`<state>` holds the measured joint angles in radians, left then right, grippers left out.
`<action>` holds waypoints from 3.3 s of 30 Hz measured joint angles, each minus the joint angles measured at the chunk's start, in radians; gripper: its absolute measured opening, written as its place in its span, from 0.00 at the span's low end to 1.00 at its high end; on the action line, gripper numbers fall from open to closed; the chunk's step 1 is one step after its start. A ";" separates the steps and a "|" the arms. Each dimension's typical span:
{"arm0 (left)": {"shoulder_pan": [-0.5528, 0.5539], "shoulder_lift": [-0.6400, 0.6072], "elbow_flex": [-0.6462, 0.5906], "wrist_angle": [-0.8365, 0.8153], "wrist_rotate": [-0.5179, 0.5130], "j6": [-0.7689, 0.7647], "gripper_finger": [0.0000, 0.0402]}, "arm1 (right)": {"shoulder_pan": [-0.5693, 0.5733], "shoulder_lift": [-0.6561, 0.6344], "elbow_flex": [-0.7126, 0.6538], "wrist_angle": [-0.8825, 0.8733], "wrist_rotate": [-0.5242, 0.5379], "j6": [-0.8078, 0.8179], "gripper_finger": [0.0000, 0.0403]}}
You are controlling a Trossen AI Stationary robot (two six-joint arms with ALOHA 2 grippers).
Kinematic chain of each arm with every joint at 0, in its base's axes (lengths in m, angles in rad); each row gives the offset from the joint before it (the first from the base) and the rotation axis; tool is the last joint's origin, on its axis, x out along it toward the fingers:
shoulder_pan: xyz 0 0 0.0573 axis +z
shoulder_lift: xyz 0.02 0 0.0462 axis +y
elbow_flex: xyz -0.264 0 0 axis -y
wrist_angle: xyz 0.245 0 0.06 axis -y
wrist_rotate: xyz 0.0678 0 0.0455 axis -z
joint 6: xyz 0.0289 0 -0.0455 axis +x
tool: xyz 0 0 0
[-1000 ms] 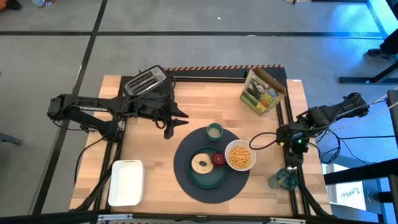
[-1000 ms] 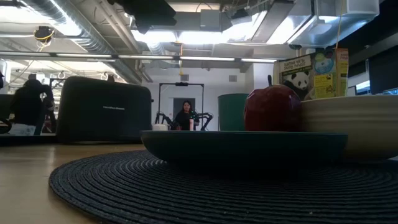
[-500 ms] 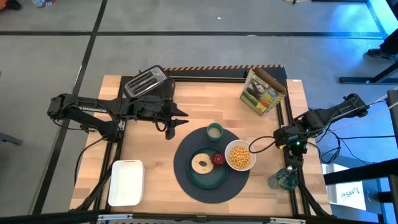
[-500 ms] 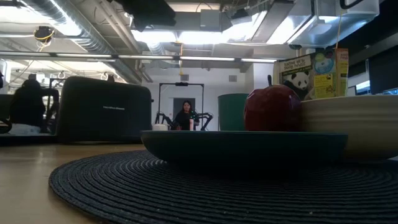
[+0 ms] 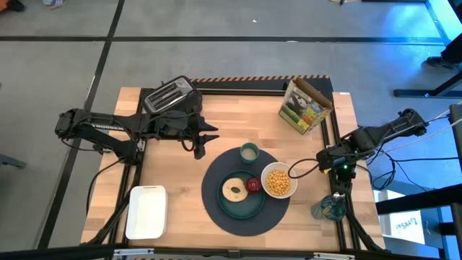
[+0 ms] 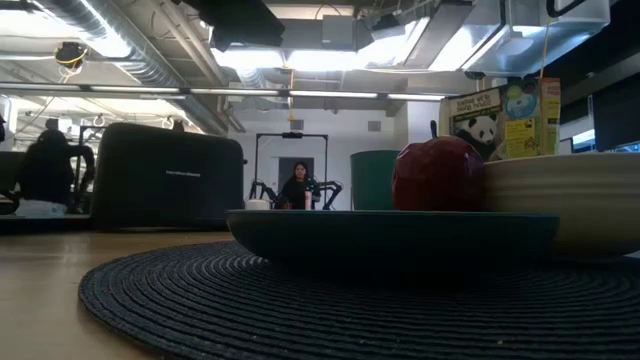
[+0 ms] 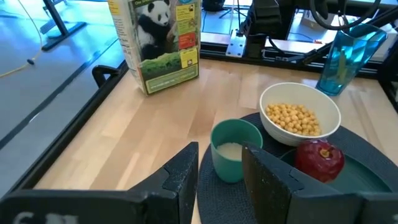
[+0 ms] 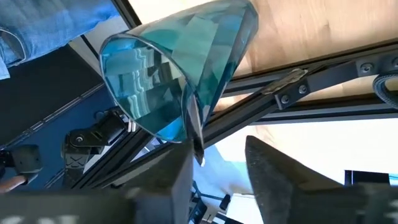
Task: Arrange a breakfast setting
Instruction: Put the spoon on the dark blue placemat to the left of the green plate
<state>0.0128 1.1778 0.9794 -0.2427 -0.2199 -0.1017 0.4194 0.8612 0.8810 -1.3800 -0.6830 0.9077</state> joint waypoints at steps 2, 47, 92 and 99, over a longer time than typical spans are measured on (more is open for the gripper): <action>0.000 0.000 0.000 0.000 0.000 0.000 0.29 | 0.000 0.001 0.000 0.001 0.000 -0.001 0.29; -0.023 0.000 0.000 0.419 0.267 -0.022 0.29 | -0.001 0.047 0.683 0.045 0.036 0.342 0.00; 0.101 0.257 0.005 0.481 0.778 -0.276 0.29 | -0.001 0.689 0.835 0.285 1.272 -2.155 0.00; 0.103 0.256 0.005 0.452 0.751 -0.276 0.41 | -0.001 0.689 0.835 0.285 1.287 -2.173 0.00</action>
<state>0.1158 1.4343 0.9848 0.2096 0.5315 -0.3780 0.4183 1.5501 1.7161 -1.0949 0.6038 -1.2653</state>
